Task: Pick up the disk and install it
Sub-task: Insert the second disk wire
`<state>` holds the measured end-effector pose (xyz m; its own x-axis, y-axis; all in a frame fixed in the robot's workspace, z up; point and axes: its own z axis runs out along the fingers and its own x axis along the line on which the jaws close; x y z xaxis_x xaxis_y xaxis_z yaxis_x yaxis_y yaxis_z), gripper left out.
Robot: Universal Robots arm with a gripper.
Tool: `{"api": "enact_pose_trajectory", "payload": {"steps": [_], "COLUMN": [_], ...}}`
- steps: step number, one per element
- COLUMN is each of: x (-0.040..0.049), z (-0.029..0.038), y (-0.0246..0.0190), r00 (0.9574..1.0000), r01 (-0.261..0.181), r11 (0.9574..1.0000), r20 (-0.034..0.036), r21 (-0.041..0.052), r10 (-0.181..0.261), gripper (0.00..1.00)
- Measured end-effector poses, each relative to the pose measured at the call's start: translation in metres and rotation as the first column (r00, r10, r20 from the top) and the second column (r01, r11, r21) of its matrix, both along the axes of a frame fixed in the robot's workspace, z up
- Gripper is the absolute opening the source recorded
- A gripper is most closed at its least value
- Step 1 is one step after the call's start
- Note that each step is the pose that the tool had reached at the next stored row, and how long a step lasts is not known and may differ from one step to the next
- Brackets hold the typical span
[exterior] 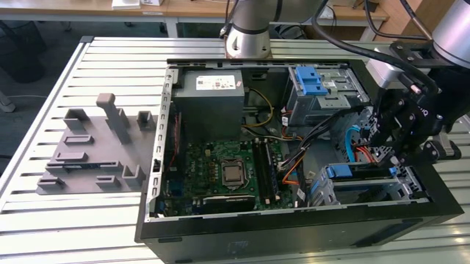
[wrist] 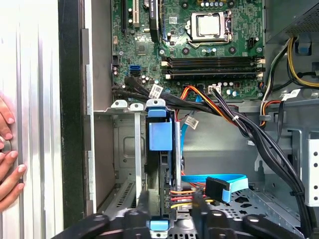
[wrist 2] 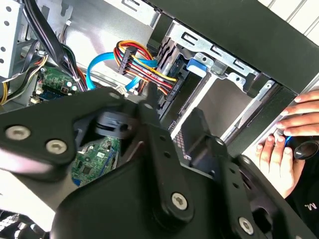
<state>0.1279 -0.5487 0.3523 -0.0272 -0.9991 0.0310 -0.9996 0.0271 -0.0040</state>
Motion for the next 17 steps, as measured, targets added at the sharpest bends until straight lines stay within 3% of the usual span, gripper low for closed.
{"api": "enact_pose_trajectory", "payload": {"steps": [3, 9, 11, 15, 17], "x": [0.0, 0.0, 0.0, 0.0, 0.0], "z": [0.0001, 0.0003, 0.0004, 0.0005, 0.0005], "y": [0.0, 0.0, 0.0, 0.0, 0.0], "r00": [1.0, 1.0, 1.0, 1.0, 1.0], "r01": [0.0, 0.0, 0.0, 0.0, 0.0], "r11": [1.0, 1.0, 1.0, 1.0, 1.0], "r20": [0.0, 0.0, 0.0, 0.0, 0.0], "r21": [0.0, 0.0, 0.0, 0.0, 0.0], "r10": [0.0, 0.0, 0.0, 0.0, 0.0], "gripper": [0.53, 0.52, 0.39, 0.27, 0.16]}}
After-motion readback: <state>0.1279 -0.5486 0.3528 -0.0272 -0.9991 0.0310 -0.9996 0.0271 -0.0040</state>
